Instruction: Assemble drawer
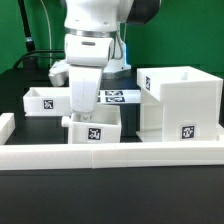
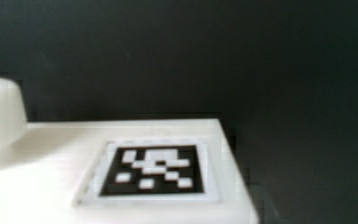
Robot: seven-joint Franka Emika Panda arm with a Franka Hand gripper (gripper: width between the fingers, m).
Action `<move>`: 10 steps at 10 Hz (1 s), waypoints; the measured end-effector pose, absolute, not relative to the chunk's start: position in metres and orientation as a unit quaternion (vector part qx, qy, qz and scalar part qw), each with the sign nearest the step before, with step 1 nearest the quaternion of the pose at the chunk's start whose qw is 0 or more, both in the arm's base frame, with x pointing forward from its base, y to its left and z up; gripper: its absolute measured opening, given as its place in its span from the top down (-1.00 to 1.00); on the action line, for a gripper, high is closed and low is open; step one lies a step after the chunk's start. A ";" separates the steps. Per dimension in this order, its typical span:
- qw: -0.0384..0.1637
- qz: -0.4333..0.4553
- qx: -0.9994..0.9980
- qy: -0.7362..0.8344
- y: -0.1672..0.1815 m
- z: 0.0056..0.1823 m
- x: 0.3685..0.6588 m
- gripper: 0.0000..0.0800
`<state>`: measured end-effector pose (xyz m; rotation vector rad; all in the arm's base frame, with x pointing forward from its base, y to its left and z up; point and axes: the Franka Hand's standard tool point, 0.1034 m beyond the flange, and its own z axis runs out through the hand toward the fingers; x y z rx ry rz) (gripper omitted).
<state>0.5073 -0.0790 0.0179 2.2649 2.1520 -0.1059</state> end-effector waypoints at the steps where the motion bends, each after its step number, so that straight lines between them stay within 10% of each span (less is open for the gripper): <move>1: 0.003 -0.030 0.728 0.685 -0.089 0.017 0.505 0.89; 10: -0.033 -0.012 0.693 0.720 -0.083 0.020 0.523 0.89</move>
Offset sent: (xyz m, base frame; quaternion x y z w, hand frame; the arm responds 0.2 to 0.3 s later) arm 0.0089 0.0376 0.0048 -0.0073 0.2164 0.0281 0.9759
